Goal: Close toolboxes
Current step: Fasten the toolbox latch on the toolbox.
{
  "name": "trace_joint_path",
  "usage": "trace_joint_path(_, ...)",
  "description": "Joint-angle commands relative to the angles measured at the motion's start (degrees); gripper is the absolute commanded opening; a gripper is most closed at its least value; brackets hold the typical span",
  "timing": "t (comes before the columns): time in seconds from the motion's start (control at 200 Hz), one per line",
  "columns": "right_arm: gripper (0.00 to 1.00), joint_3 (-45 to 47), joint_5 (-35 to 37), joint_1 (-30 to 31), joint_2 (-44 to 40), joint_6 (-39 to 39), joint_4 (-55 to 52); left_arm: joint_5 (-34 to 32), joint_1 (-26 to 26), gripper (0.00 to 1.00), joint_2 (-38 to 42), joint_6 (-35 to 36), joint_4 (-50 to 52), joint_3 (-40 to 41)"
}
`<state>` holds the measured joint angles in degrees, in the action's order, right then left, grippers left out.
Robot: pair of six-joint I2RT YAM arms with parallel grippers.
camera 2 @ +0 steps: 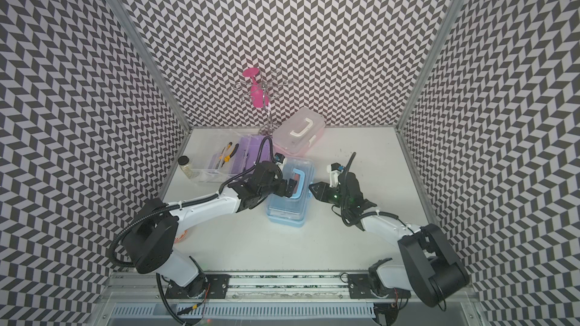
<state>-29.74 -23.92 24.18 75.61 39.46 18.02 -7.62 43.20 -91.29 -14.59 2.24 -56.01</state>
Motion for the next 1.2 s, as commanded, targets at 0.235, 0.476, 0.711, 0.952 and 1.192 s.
trace_joint_path(0.235, 0.33, -0.5, 0.4, -0.5, -1.3, -0.4, 1.1, 0.9, 0.0, 0.99, -0.4, 0.4, 0.8, 0.7)
trace_joint_path(0.476, 0.32, 0.7, -0.7, -0.6, -2.3, 0.6, 3.0, 0.9, -0.1, 0.99, -0.1, 0.2, 0.8, 0.8)
trace_joint_path(0.711, 0.28, 0.8, 0.6, -0.6, -2.9, -0.1, 1.6, 0.9, -0.1, 0.99, 0.0, 0.1, 0.9, 0.8)
trace_joint_path(0.952, 0.27, 0.8, 0.5, -0.6, -0.9, -0.9, 1.5, 0.9, 0.0, 0.99, -0.1, -0.1, 0.8, 0.8)
trace_joint_path(1.192, 0.28, 0.5, -0.4, -0.6, 1.6, -1.3, 1.6, 0.9, 0.0, 0.99, -0.3, -0.1, 0.8, 0.9)
